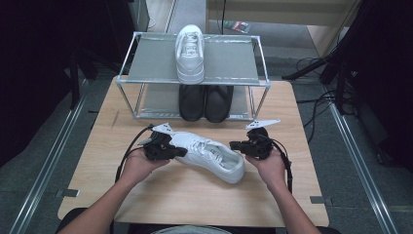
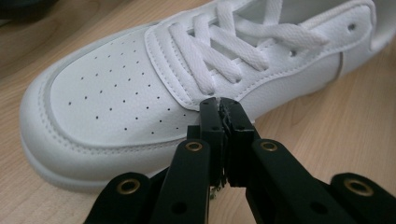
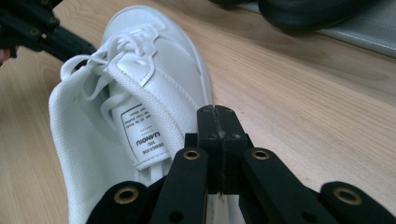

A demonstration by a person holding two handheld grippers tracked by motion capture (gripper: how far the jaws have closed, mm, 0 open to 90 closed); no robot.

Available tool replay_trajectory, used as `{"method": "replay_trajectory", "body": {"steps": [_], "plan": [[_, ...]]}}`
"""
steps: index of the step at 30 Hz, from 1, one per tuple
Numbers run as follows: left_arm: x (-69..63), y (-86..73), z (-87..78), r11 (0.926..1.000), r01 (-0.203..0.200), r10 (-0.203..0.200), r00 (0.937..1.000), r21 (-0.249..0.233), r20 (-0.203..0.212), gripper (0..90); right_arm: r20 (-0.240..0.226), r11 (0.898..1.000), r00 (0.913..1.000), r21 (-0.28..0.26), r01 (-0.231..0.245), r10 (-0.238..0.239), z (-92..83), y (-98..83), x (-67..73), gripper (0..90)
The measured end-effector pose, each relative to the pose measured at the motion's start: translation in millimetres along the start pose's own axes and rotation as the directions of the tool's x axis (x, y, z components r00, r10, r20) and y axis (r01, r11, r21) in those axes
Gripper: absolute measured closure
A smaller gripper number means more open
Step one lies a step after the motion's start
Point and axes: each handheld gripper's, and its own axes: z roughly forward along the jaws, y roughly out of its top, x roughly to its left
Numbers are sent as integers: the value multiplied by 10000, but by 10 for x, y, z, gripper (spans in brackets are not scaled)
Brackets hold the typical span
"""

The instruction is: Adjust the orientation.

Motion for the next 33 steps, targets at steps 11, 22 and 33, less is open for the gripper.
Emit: {"method": "replay_trajectory", "body": {"steps": [11,22,33], "plan": [[118,60,24,9994,322,-322,9995,-89,5,894,-43,9995,9995,60,314,-314,1,-84,177,900],[166,92,30,9994,334,-335,9994,-107,-104,893,-327,9981,9980,277,548,-539,3,-139,320,900],[-10,15,-40,9996,255,-255,9997,-153,-14,892,197,9965,9963,-34,837,-836,179,2,250,900]]}}
